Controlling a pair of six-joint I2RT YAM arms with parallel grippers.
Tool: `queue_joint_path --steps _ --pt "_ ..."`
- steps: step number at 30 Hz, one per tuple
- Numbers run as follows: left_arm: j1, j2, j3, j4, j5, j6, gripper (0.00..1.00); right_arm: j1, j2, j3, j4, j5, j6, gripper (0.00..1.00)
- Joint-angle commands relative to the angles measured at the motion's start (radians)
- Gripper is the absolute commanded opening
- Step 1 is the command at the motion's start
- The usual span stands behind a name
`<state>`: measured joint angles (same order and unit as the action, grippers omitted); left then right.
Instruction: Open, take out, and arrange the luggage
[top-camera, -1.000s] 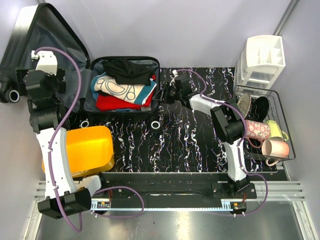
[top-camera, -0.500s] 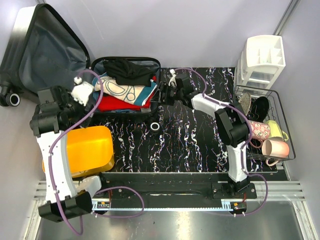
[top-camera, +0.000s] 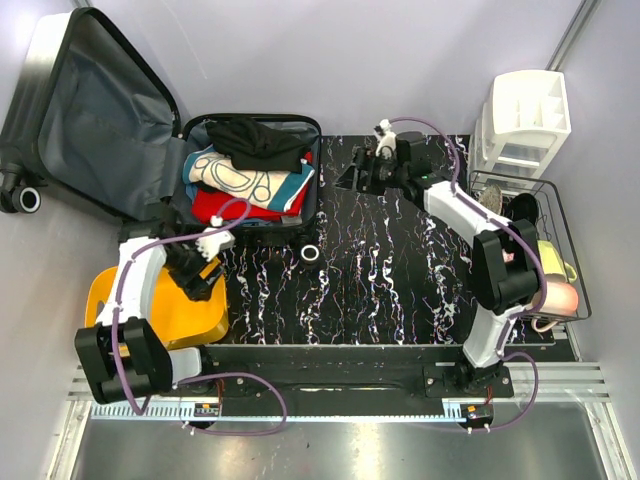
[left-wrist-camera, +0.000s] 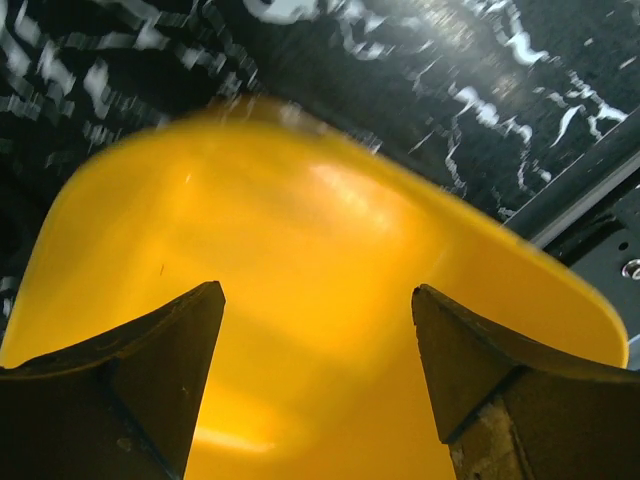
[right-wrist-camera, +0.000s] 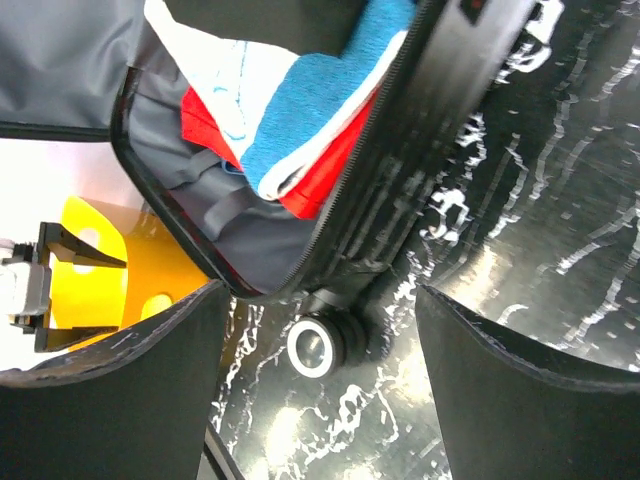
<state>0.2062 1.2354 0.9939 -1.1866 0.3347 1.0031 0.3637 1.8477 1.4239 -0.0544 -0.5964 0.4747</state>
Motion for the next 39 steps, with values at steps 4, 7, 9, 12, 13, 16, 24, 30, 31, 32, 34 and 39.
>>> queue_joint_path --steps 4,7,9,12,13,16,24,30,31,32,34,39 --pt "-0.315 0.087 -0.044 0.235 0.113 -0.223 0.77 -0.057 -0.125 -0.094 -0.070 -0.048 -0.110 0.84" --pt "-0.465 0.137 -0.038 0.342 0.139 -0.380 0.75 -0.078 -0.156 -0.128 -0.087 -0.049 -0.125 0.85" --pt "-0.561 0.182 -0.018 0.398 0.139 -0.506 0.73 -0.094 -0.169 -0.137 -0.099 -0.048 -0.133 0.85" --pt "-0.660 0.246 0.025 0.478 0.150 -0.633 0.73 -0.121 -0.186 -0.144 -0.117 -0.043 -0.153 0.85" --pt "-0.680 0.260 0.049 0.516 0.152 -0.662 0.73 -0.129 -0.191 -0.149 -0.120 -0.042 -0.156 0.85" --pt "-0.787 0.314 0.098 0.556 0.148 -0.707 0.73 -0.152 -0.199 -0.151 -0.131 -0.042 -0.166 0.85" --pt "-0.878 0.380 0.268 0.468 0.150 -0.716 0.82 -0.172 -0.226 -0.131 -0.154 -0.042 -0.211 0.86" --pt "-0.773 0.260 0.553 0.188 0.159 -0.612 0.99 -0.172 -0.269 -0.089 -0.177 -0.023 -0.269 0.88" --pt "-0.737 0.247 0.622 0.177 0.162 -0.609 0.99 -0.172 -0.275 -0.086 -0.182 -0.013 -0.283 0.88" --pt "-0.661 0.222 0.658 0.168 0.173 -0.598 0.99 -0.172 -0.289 -0.080 -0.183 -0.005 -0.298 0.89" --pt "-0.579 0.205 0.745 0.179 0.176 -0.594 0.99 -0.172 -0.301 -0.071 -0.193 0.024 -0.356 0.91" --pt "-0.406 0.243 0.867 0.216 0.179 -0.473 0.99 -0.172 -0.306 -0.037 -0.199 0.052 -0.447 0.92"
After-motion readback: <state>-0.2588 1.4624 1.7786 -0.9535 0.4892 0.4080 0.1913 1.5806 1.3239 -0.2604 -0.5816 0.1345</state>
